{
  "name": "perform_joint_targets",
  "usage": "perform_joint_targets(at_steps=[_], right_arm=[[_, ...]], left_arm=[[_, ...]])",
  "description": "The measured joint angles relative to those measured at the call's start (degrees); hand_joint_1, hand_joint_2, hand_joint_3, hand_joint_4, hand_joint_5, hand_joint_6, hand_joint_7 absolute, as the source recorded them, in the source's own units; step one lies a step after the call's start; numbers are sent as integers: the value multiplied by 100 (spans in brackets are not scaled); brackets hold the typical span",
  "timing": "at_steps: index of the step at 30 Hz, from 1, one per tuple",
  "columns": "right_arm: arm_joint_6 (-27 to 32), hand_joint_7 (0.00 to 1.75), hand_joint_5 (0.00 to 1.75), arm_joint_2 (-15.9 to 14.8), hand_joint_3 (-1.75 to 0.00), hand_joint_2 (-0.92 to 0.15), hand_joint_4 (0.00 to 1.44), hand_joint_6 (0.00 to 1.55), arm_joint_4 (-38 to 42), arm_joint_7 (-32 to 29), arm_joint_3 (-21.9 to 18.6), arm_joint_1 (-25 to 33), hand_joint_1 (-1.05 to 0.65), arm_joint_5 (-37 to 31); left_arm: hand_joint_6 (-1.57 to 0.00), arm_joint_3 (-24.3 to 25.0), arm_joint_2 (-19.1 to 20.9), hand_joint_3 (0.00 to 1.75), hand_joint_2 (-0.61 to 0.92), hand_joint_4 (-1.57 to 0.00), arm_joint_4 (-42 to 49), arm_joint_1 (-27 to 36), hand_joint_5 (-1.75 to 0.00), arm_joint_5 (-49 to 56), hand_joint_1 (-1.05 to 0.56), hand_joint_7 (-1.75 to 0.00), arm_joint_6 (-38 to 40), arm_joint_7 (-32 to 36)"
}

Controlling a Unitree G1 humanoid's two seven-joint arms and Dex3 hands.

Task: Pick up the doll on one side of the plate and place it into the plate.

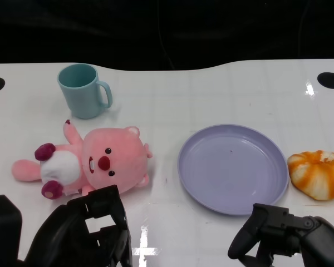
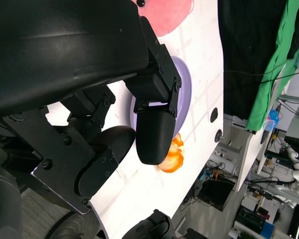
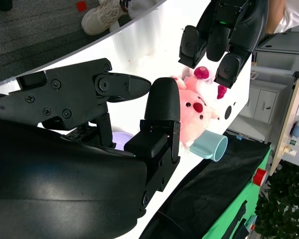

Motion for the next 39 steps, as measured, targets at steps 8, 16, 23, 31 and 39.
perform_joint_targets(at_steps=[8,16,23,31,39], right_arm=[[4,129,158,0,-35,-92,64,58,-16,-2,0,0,-25,0],[4,129,158,0,-35,-92,65,59,-16,-2,0,-28,-24,-4],[4,129,158,0,-35,-92,65,59,-16,-2,1,-29,-24,-5],[4,129,158,0,-35,-92,66,59,-17,-2,3,-29,-24,-6],[4,129,158,2,-35,-92,66,59,-17,-14,34,-29,-25,-17]], left_arm=[[-80,0,13,146,35,-94,0,0,-175,2,-13,-165,-5,0],[-81,0,15,146,35,-94,9,0,-175,2,-12,-164,-41,0],[-80,0,38,146,36,-93,9,0,-175,2,-12,-165,-41,0],[-79,0,42,147,36,-92,25,0,-174,1,-12,-164,-89,-2],[-82,63,-30,144,34,-83,42,5,-151,-27,-14,-112,-178,1]])
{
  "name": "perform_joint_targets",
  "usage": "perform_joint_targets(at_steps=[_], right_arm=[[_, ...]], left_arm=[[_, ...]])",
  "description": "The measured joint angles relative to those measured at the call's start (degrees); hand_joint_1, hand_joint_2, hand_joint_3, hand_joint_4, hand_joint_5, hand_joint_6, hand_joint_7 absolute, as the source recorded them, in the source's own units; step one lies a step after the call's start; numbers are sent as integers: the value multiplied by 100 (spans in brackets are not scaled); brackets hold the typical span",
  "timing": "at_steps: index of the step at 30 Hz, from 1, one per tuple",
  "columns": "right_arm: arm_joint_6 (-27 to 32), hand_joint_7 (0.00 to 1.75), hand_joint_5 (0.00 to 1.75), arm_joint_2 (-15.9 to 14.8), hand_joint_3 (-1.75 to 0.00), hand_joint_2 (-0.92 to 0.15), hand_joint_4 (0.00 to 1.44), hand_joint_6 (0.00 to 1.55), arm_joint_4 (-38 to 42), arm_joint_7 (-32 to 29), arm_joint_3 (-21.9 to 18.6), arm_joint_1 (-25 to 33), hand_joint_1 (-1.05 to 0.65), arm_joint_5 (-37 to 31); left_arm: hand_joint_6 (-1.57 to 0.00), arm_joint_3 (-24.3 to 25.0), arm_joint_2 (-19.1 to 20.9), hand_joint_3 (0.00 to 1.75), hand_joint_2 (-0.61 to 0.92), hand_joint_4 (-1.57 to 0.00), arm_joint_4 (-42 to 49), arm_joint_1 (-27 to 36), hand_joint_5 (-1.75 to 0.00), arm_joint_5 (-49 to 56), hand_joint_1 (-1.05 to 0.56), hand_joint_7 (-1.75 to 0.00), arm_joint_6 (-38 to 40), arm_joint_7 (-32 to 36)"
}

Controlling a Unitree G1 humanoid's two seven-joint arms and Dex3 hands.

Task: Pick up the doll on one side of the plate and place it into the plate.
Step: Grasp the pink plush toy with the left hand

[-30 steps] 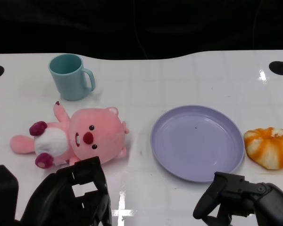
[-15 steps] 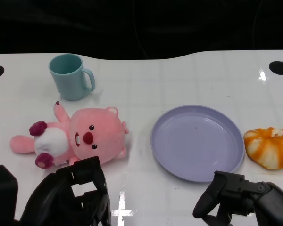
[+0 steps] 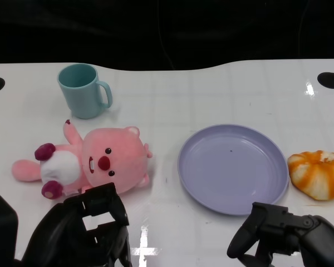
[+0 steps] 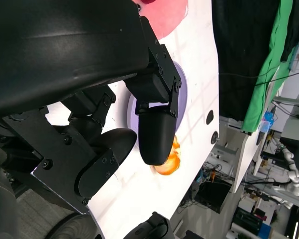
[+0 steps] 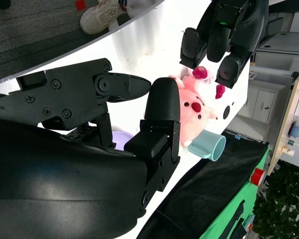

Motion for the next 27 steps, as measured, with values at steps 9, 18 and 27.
perform_joint_targets(at_steps=[9,18,27], right_arm=[[0,129,158,5,-35,-92,66,59,-1,-25,91,-10,-24,-51],[20,129,158,5,-35,-92,66,59,-27,-26,97,-7,-25,-69],[43,129,157,19,-34,-92,67,59,-68,-58,189,-8,-25,-122]], left_arm=[[-71,102,-92,76,60,-60,-3,92,-121,351,-26,-56,-703,1],[-48,147,-30,11,92,-24,101,94,-101,742,-47,-27,-1550,-93],[-31,236,349,12,92,-1,129,41,-82,1243,-59,-14,-1882,-134]])
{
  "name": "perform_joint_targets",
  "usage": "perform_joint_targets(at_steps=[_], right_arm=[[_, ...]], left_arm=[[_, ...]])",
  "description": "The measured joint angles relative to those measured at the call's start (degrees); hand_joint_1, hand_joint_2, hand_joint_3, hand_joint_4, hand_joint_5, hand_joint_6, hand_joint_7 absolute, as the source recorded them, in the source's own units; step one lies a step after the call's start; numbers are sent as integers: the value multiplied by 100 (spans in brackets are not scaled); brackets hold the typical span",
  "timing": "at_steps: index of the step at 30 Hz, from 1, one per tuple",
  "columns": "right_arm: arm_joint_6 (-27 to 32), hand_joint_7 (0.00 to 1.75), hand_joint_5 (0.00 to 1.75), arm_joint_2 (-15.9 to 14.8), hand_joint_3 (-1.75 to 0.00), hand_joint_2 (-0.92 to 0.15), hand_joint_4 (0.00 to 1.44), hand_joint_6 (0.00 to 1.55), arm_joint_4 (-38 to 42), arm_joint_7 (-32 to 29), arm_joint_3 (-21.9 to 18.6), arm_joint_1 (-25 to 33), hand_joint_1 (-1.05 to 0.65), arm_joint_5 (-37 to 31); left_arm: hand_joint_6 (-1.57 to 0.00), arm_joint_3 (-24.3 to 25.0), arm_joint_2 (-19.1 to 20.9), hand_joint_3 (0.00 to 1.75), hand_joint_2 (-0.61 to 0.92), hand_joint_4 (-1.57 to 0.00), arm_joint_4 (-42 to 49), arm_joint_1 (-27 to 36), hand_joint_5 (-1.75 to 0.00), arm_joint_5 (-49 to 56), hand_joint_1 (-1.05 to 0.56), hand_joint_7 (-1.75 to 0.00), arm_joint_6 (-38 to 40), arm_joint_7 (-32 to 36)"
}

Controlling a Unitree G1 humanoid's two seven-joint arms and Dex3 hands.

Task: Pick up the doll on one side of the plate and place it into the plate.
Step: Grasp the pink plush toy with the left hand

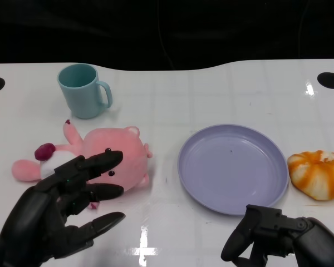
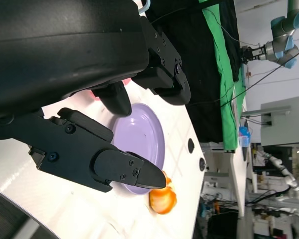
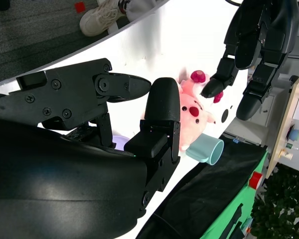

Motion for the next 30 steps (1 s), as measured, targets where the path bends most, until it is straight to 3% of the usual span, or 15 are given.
perform_joint_targets(at_steps=[10,14,22,30], right_arm=[[127,129,157,38,-35,-92,67,59,-95,-48,52,-19,-26,-66],[128,129,157,40,-34,-92,67,60,-103,-49,52,-25,-25,-71],[127,129,157,40,-34,-92,67,60,-103,-49,36,-23,-25,-69],[131,128,156,42,-34,-92,66,60,-103,-54,43,-43,-25,-86]], left_arm=[[-29,47,618,5,92,0,-41,-359,-60,1719,-64,-8,-312,169],[-23,11,804,2,91,0,-62,-436,-43,2404,-63,-3,-384,242],[-22,-172,1211,0,91,0,-58,-789,-35,3810,-63,-1,-240,264],[-23,-575,1696,0,90,-1,275,-1370,-40,4944,-63,-1,44,68]])
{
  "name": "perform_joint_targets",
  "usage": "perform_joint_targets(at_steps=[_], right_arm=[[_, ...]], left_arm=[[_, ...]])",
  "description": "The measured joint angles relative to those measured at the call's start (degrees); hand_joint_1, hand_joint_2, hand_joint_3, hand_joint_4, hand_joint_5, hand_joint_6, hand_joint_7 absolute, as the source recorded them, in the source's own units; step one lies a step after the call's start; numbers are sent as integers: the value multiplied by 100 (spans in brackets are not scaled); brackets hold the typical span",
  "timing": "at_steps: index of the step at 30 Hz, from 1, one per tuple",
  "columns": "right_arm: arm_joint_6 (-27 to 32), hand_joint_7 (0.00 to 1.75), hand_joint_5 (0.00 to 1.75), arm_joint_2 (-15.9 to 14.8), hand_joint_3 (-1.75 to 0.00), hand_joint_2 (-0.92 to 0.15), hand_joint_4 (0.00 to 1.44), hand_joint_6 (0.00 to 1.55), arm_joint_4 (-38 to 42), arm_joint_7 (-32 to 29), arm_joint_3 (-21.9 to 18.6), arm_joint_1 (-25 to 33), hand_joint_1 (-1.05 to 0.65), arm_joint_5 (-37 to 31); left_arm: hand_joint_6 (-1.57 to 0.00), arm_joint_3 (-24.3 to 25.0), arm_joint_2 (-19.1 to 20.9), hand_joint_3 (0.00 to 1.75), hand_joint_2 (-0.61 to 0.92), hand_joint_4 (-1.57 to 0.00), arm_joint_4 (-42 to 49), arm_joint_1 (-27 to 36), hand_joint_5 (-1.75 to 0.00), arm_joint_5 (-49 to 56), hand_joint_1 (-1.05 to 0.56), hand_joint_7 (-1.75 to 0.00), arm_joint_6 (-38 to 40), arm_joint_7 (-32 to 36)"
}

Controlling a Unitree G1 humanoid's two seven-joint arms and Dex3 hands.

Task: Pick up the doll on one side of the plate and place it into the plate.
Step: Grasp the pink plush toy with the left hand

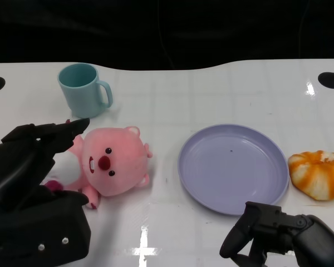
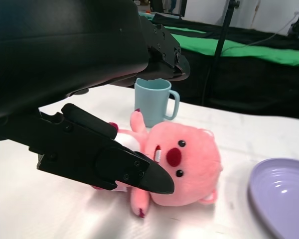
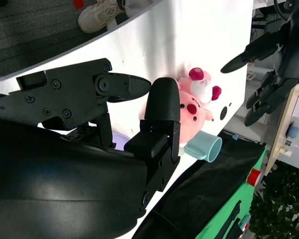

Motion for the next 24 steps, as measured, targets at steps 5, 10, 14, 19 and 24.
perform_joint_targets(at_steps=[5,10,14,19,24], right_arm=[[2,129,156,10,-34,-92,67,60,1,-17,19,3,-25,-1],[0,129,156,11,-34,-92,66,60,-2,-32,26,13,-26,-10],[1,128,156,11,-34,-92,66,60,-10,-41,30,36,-26,-11],[6,128,156,7,-34,-92,66,60,-30,-50,36,51,-26,-11],[45,128,156,7,-34,-92,66,60,-41,-53,39,61,-26,-8]], left_arm=[[-24,-342,176,0,90,-1,721,-491,-45,497,-64,-1,-43,-29],[-26,-679,206,0,88,-4,1511,-971,-46,850,-61,-2,-67,-33],[-28,-902,206,0,88,-7,2046,-1278,-43,1037,-60,-1,-192,14],[-28,-1230,183,0,89,-8,2959,-1783,-40,1222,-61,-1,-310,159],[-28,-1479,79,0,89,-11,3590,-2160,-36,1328,-61,0,-290,200]])
